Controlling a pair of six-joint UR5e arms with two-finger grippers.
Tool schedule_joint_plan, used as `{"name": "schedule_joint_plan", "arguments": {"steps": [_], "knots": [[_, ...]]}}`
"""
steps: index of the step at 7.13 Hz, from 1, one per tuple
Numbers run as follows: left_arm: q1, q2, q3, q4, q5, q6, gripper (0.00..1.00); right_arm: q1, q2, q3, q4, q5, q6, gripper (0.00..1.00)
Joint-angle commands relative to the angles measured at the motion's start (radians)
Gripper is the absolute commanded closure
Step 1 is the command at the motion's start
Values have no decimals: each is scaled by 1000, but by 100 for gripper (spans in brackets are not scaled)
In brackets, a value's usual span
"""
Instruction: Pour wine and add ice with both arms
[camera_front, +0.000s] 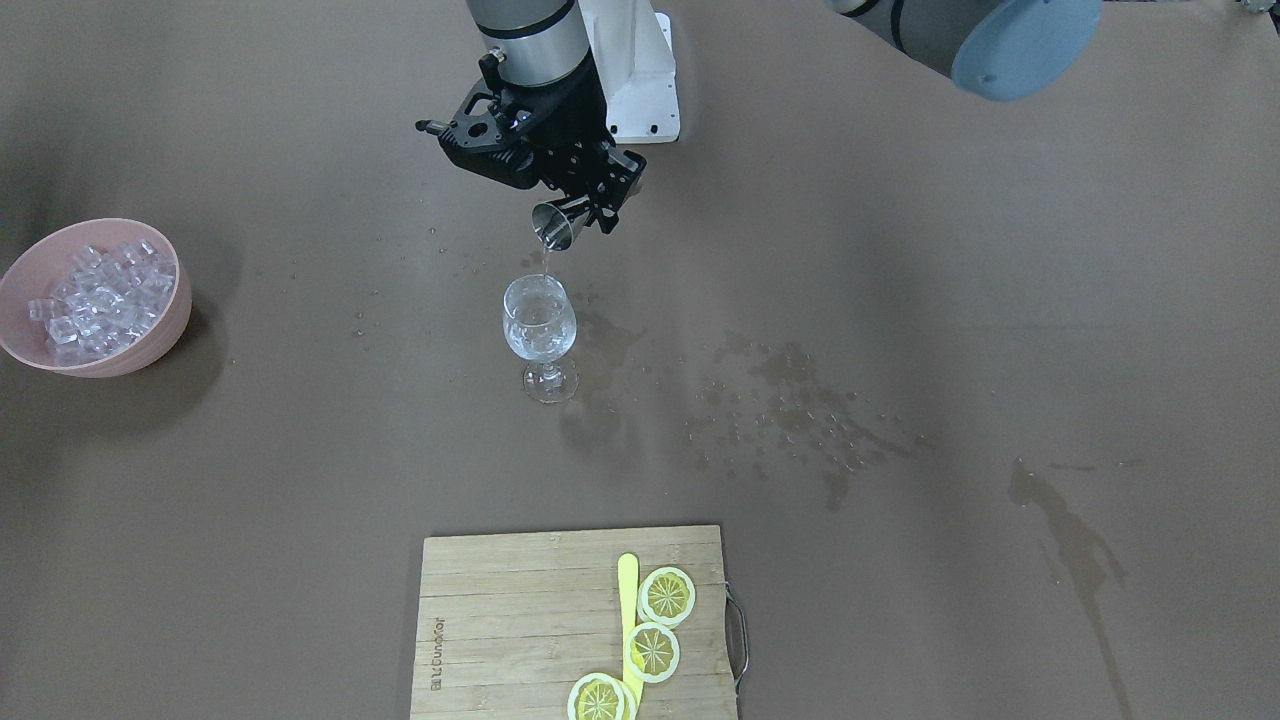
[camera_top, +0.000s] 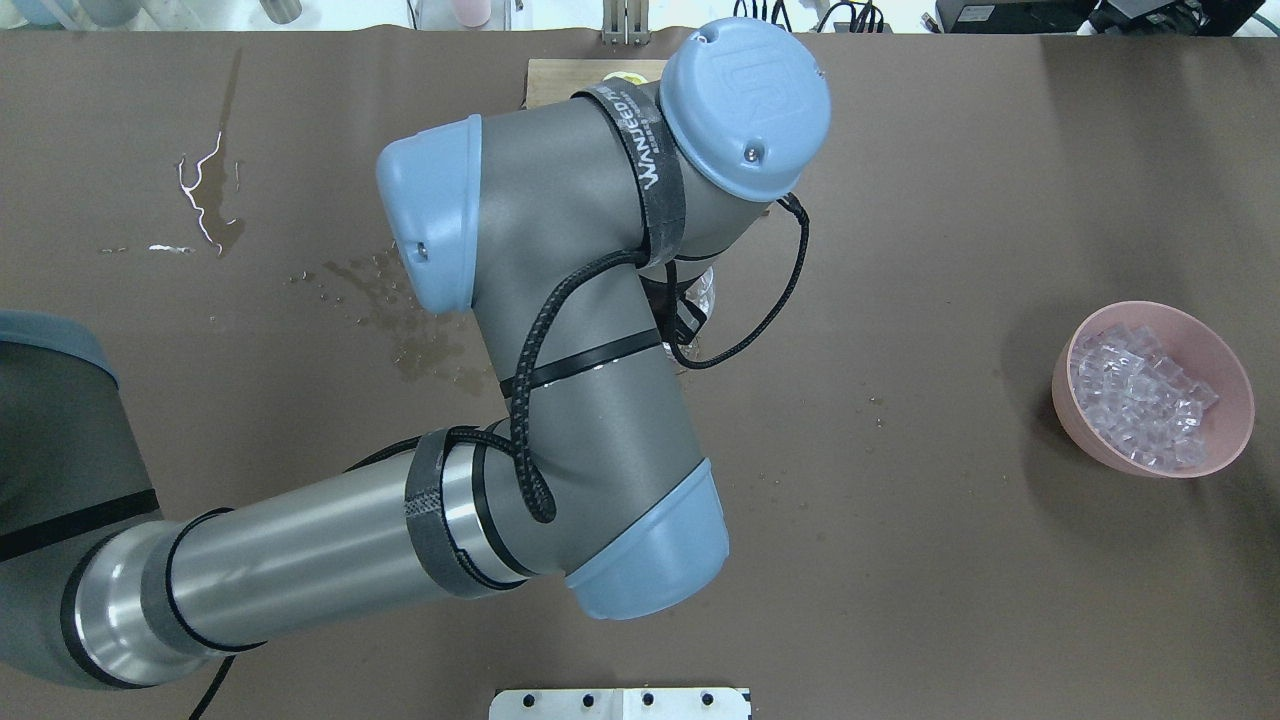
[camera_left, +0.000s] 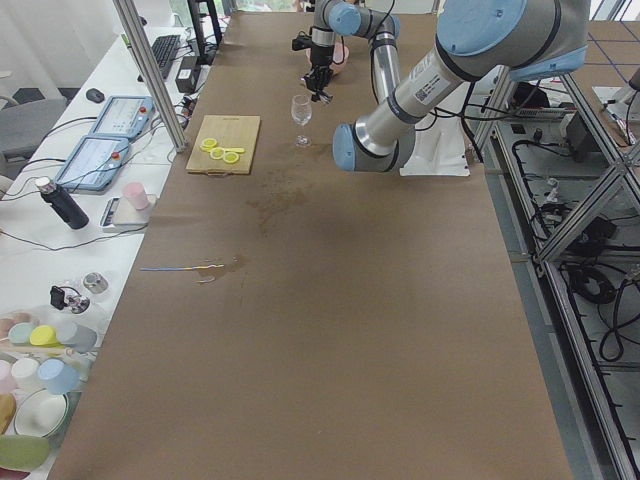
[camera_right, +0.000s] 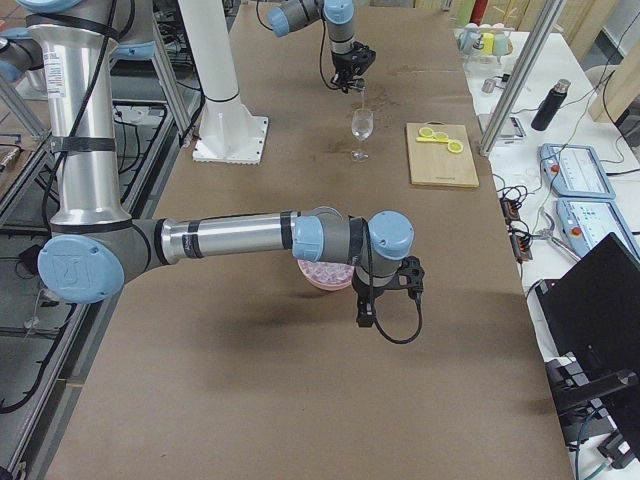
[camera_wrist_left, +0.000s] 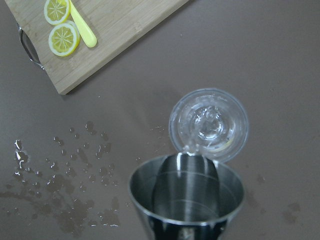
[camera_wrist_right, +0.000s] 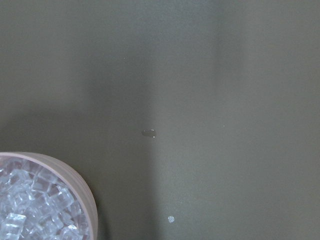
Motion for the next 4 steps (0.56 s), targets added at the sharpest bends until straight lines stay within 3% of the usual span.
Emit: {"name": "schedule_joint_plan", "arguments": {"steps": [1,4], "knots": [[-1,-90,83,101,4,50,100,0,-1,6,0,0,0,0],[-1,-175,214,155,18,121,100,0,-2,6,0,0,1,0]]}}
